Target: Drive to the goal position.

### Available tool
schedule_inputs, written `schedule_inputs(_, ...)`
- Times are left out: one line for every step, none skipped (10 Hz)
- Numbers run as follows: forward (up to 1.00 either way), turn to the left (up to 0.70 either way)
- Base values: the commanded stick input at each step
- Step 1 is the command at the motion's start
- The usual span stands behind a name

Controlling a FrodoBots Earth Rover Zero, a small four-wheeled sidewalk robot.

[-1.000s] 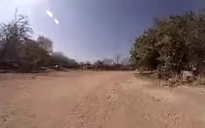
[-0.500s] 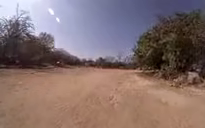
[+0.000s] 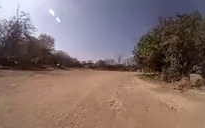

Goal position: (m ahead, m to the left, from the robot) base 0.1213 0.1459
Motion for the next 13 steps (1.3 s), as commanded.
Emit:
schedule_inputs(0.5,0.0)
schedule_inputs(0.5,0.0)
schedule_inputs(0.5,0.0)
schedule_inputs(0.5,0.0)
schedule_inputs(0.5,0.0)
schedule_inputs(0.5,0.0)
schedule_inputs(0.5,0.0)
schedule_inputs(0.5,0.0)
schedule_inputs(0.5,0.0)
schedule_inputs(0.5,0.0)
schedule_inputs(0.5,0.0)
schedule_inputs(0.5,0.0)
schedule_inputs(0.5,0.0)
